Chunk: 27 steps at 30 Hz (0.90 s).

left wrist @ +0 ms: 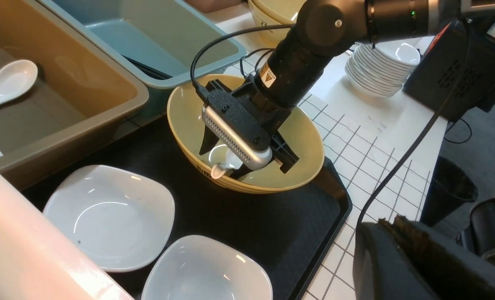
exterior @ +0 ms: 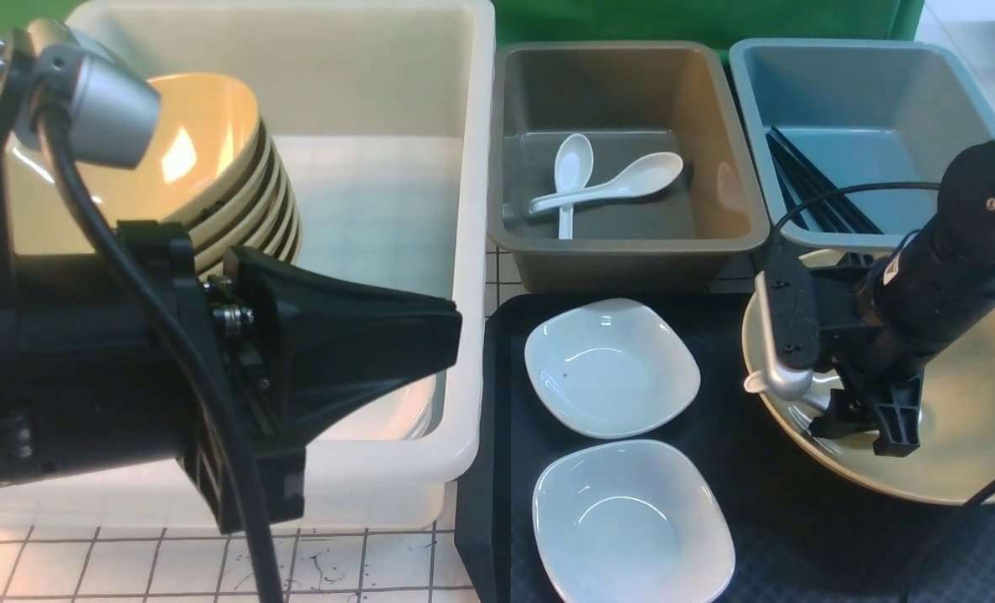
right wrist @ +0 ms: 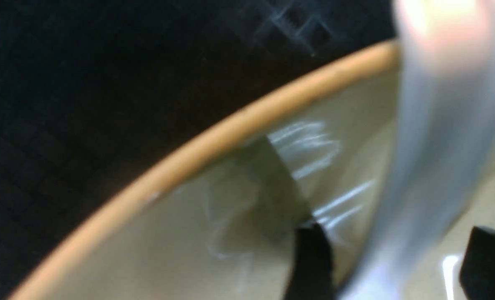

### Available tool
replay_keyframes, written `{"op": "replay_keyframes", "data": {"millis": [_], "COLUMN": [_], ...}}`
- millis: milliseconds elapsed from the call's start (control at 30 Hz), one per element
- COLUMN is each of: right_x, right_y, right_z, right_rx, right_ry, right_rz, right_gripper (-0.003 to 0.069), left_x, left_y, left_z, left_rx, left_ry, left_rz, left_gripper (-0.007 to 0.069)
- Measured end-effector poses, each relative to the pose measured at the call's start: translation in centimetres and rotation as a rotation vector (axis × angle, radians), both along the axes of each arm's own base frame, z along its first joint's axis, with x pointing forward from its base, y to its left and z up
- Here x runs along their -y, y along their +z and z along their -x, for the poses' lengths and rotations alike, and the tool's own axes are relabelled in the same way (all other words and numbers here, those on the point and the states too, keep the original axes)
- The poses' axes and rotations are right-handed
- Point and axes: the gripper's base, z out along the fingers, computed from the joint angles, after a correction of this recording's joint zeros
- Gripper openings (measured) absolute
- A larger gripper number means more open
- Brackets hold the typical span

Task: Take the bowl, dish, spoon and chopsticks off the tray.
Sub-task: Use the right arm to grab the soup spoon in the middle, then use the right arm to put the soup spoon into the small storage box in the middle

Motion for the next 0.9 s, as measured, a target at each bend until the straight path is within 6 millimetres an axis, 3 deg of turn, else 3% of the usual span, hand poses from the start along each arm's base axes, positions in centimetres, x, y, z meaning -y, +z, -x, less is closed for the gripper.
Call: {"op": "replay_keyframes", "data": {"millis": [333, 467, 567, 700, 767, 900], "right_x": [0.0, 0.0, 0.2, 0.3, -0.6, -2.8], "right_y": [-0.5, -0.1, 2.0, 7.0, 10.7, 14.4], "right_z": [-0.3, -0.1, 0.0, -0.3, -0.7, -1.6], "right_rx": [0.003, -0.025, -0.023, 0.043, 0.108, 0.192], "right_ry": [0.065, 0.038, -0.057, -0.261, -0.345, -0.371], "right_rz": [0.021, 0.014, 0.010, -0.048, -0.157, -0.298], "right_gripper": [0.0267, 0.0266, 0.0266, 0.0265, 0.0264, 0.0264], "left_x": [0.0, 0.0, 0.0, 0.0, 0.0, -0.2], "left_y": [0.0, 0.0, 0.0, 0.1, 0.2, 0.4], "left_z": [-0.1, -0.1, -0.1, -0.1, -0.1, -0.6], "left_rx": [0.004, 0.005, 0.007, 0.005, 0.004, 0.031], "left_ry": [0.008, 0.008, 0.007, 0.007, 0.016, 0.073], "left_rz": [0.002, 0.002, 0.001, 0.006, 0.020, 0.040], "left_gripper": [0.0000, 0.0000, 0.0000, 0.0000, 0.0000, 0.0000]}}
